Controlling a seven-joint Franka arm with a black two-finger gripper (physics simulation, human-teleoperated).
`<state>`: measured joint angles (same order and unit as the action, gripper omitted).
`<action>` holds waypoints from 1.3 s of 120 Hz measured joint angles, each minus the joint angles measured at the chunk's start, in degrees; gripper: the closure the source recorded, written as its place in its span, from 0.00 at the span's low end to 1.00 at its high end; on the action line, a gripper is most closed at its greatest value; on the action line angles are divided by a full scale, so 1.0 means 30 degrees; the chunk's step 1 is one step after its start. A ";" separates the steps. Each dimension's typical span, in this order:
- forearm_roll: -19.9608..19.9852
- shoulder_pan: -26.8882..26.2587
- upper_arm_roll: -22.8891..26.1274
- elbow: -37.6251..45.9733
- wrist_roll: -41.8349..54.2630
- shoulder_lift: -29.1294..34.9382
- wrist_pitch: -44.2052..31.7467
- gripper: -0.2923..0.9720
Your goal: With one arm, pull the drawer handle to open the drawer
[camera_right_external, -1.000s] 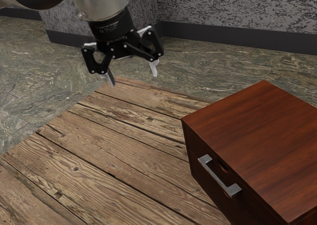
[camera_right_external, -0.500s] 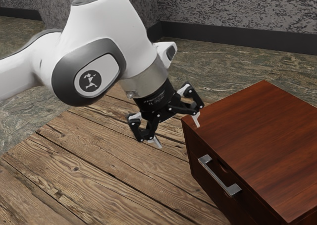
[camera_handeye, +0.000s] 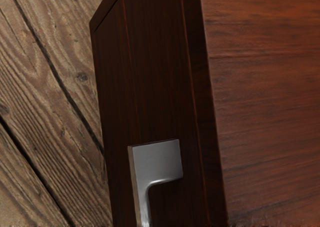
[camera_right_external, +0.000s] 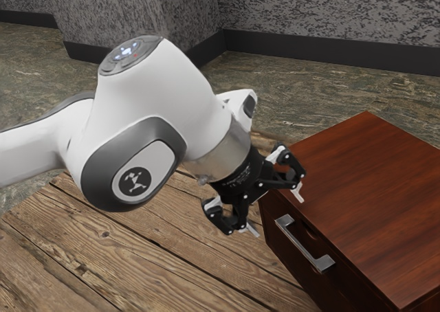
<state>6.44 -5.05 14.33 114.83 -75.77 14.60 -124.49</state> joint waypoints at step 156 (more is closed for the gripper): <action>0.0968 0.0009 0.0965 0.3619 -0.1846 0.0860 -0.3723 0.48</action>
<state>9.34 -5.02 17.22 125.69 -81.31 17.17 -135.66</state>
